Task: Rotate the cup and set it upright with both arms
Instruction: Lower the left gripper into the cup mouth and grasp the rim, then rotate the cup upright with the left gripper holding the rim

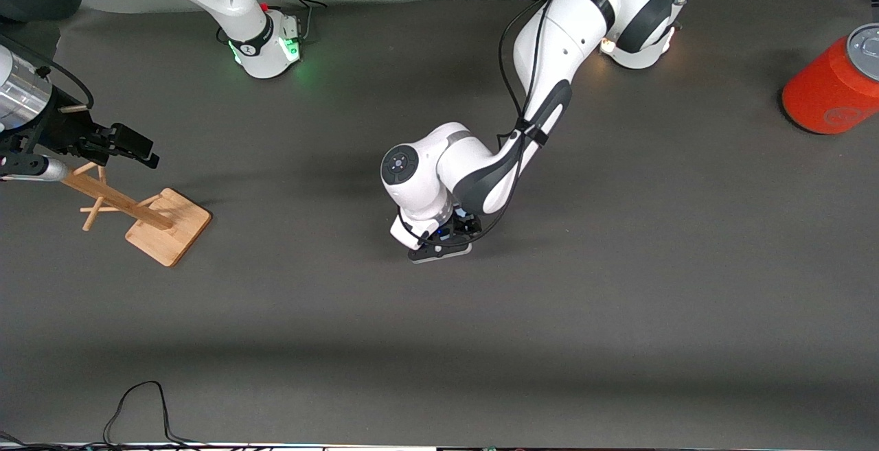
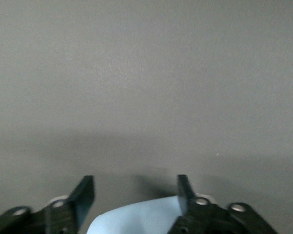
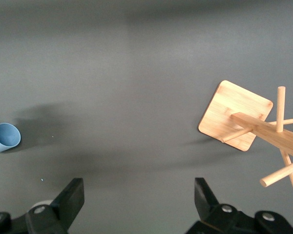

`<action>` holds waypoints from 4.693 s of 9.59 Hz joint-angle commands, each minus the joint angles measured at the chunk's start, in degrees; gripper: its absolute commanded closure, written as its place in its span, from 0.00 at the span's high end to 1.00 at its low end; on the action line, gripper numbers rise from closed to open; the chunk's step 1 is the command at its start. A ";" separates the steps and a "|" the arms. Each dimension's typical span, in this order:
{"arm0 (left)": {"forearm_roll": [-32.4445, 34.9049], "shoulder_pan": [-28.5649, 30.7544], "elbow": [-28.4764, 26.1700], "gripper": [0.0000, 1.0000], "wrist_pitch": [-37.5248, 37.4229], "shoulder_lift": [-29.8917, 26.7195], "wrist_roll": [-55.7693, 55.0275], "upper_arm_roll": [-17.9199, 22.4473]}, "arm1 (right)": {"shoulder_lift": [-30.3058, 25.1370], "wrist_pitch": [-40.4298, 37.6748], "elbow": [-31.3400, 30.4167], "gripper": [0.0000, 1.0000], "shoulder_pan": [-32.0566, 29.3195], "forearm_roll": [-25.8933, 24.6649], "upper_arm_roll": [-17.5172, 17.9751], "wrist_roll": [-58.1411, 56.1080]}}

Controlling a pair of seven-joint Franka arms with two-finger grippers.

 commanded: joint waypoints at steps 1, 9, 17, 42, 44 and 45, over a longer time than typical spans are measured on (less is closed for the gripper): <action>0.38 -1.12 1.88 0.02 -4.42 0.59 7.08 -0.21 | -0.89 -1.07 -0.37 1.00 0.44 1.13 -0.60 -1.43; -8.67 0.03 2.32 1.00 8.72 0.85 -4.61 -1.89 | -1.25 -1.16 -0.46 1.00 0.96 0.42 -0.34 -0.55; -4.10 -2.79 1.61 0.71 -4.51 1.83 24.12 -1.62 | -2.12 -3.00 -0.28 1.00 1.49 0.51 -0.07 0.50; 11.81 8.55 -60.07 0.00 46.52 -38.52 -6.61 -0.31 | -5.81 -0.56 -3.26 1.00 3.16 -1.60 0.19 2.61; 27.46 7.76 -61.22 0.00 46.54 -37.47 -22.77 -0.39 | -6.34 -0.02 -4.41 1.00 3.16 -1.69 0.28 2.61; 33.54 7.76 -61.66 0.00 46.72 -37.20 -29.12 -0.48 | -6.43 -0.02 -4.50 1.00 3.16 -1.69 0.28 2.61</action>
